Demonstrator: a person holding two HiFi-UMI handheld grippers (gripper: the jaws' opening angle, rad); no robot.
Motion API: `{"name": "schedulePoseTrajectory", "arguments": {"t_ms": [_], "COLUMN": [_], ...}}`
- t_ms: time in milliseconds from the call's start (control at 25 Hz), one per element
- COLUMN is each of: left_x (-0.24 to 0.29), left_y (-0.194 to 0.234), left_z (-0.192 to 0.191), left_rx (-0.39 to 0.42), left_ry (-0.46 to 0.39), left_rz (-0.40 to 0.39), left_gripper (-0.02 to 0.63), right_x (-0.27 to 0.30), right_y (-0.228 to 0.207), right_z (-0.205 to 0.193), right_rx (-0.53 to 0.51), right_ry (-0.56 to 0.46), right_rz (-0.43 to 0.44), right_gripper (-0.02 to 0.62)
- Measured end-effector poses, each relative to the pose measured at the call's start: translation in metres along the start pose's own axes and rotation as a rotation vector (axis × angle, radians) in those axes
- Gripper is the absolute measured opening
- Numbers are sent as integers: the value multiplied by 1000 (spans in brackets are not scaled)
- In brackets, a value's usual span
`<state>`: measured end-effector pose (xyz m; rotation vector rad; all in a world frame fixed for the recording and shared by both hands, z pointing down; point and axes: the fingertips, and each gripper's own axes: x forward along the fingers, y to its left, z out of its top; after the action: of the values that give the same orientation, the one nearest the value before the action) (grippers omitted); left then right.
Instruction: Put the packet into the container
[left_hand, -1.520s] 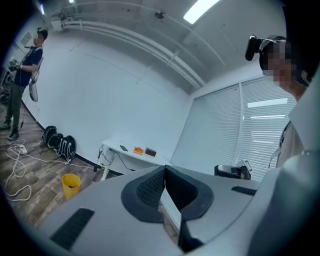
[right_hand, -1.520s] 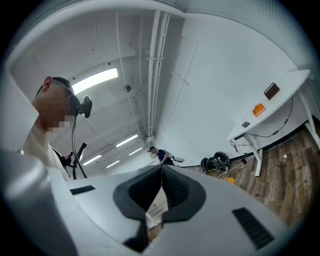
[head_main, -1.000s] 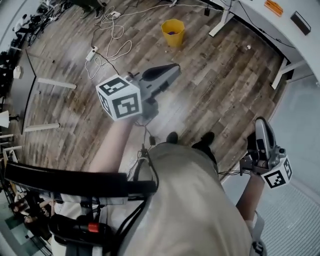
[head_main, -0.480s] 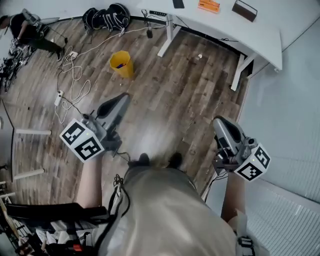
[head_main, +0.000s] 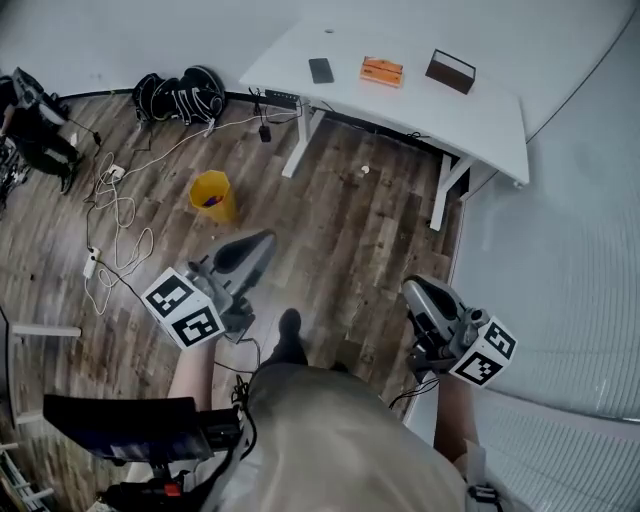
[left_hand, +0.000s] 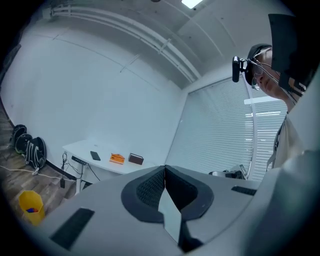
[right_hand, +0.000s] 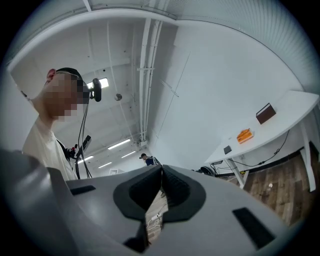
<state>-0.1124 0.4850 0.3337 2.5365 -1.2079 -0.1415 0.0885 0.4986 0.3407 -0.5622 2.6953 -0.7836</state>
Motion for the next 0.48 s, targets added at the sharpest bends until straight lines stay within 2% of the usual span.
{"name": "schedulePoseTrajectory", "arguments": {"t_ms": [280,480], "left_x": [5,0], "left_y": [81,136], "left_z": [34,46], "left_rx": [18,-37], "left_ry": [22,28], "left_rz": [-104,-121], "left_gripper": [9,9], "right_x": [106,169], "right_y": [-1,1], "right_z": [-4,-12], "right_rx": [-9,16], "right_ry": [22,48], "right_rz": [-27,-37], "right_gripper": [17,17]}}
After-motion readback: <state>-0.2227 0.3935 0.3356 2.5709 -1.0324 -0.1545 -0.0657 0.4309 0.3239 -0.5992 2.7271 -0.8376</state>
